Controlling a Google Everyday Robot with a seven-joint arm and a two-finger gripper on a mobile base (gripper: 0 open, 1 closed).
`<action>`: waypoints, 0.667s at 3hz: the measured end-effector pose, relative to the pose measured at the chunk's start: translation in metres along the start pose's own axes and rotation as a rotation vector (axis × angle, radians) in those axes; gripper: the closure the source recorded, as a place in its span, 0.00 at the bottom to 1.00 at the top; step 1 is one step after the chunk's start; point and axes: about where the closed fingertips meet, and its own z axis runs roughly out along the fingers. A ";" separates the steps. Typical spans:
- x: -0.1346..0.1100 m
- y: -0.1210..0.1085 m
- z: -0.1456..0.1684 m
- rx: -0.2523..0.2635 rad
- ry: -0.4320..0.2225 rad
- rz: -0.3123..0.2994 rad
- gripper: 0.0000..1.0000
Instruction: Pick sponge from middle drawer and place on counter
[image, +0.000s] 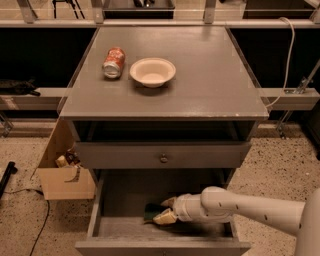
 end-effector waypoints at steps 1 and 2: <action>0.000 0.000 0.000 0.000 0.000 0.000 1.00; -0.010 -0.012 -0.017 0.003 0.032 0.029 1.00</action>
Offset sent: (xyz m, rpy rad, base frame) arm 0.0194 -0.0260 0.0276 -0.0369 0.0699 -0.0455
